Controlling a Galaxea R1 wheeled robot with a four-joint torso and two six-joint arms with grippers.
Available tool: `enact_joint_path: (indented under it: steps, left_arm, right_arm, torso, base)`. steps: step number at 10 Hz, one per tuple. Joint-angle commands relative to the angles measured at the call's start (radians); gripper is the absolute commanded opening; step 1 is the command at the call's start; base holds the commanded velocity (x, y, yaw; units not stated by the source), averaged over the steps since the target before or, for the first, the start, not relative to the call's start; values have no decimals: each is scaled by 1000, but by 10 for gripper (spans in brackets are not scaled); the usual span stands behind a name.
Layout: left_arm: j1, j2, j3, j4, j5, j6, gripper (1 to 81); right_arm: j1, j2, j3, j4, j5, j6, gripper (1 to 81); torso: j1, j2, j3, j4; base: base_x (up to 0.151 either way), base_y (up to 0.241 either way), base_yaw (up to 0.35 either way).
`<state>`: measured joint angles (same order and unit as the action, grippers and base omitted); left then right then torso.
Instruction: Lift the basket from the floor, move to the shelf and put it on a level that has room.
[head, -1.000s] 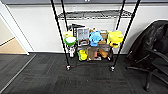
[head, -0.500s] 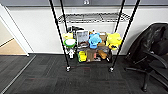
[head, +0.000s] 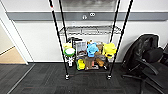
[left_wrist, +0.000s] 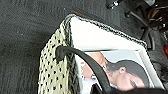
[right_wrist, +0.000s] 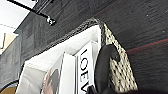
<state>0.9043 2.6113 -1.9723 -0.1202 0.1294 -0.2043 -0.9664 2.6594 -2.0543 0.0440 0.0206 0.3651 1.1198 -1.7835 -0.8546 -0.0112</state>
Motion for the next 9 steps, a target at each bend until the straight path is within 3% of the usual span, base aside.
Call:
enact_joint_path:
  steps: [1, 6, 7, 9]
  left_arm:
    - [-129, -63, 124, -27, 1, -6, 10]
    - [-156, -138, 223, -56, -30, -21, 10]
    - [-158, -146, 246, -55, -30, -23, 10]
    - [-153, -154, 263, -56, -30, -21, 10]
  right_arm:
    - [132, -57, 129, 16, -5, 35, 10]
    - [169, -121, 239, 16, -2, 55, 10]
    - [168, -141, 272, 14, 4, 63, 10]
    - [152, -161, 293, 7, 18, 63, 10]
  torso:
    - [-63, 97, 94, 0]
    - [-171, 262, 255, 0]
    - [-193, 296, 194, 0]
    - [-229, 347, 229, 0]
  base:
    - [0, 0, 0]
    - [0, 0, 0]
    - [0, 0, 0]
    - [0, 0, 0]
